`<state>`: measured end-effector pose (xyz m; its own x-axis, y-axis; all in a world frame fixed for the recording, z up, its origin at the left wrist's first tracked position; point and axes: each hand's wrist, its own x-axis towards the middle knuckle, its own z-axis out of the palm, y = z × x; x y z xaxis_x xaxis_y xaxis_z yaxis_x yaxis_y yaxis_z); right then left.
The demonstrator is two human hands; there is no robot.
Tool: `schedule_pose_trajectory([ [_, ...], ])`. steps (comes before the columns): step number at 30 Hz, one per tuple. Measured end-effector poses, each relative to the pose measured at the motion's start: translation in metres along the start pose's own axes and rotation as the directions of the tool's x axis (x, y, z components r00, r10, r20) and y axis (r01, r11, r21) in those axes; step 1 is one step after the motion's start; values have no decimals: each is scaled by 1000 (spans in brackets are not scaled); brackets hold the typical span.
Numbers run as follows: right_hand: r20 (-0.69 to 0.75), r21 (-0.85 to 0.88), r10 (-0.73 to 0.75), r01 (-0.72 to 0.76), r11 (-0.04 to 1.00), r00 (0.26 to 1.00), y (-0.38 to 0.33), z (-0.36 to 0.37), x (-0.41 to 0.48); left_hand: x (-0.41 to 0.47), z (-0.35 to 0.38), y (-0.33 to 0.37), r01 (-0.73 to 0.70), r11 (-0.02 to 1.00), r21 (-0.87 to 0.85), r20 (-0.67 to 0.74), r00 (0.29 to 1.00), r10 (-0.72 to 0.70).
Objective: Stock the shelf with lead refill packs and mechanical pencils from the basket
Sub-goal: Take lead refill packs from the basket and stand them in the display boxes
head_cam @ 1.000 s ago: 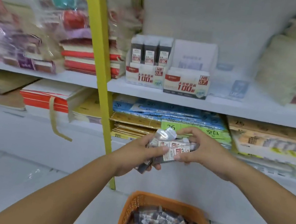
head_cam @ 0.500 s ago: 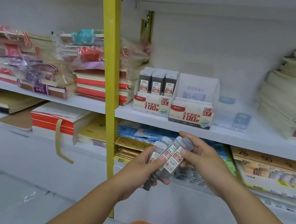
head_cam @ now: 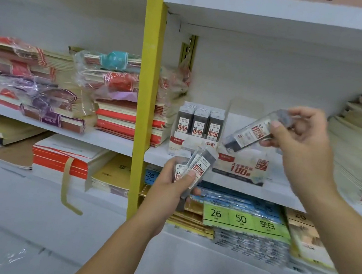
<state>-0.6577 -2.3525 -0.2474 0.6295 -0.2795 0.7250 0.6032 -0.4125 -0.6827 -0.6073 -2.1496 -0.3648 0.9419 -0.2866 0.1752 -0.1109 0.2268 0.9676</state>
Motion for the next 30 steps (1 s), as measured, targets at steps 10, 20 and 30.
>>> schedule_pose_trajectory([
  [10,269,-572,124,55,819,955,45,29,97,31,3,2,-105,992,-68,-40,994,102],
  [20,364,-785,58,273,556,930,64,40,100,32,1,5,-77,993,-87,-3,997,77],
  [30,439,-457,204,22,889,875,11,42,38,23,8,11,-89,982,-168,42,994,98],
])
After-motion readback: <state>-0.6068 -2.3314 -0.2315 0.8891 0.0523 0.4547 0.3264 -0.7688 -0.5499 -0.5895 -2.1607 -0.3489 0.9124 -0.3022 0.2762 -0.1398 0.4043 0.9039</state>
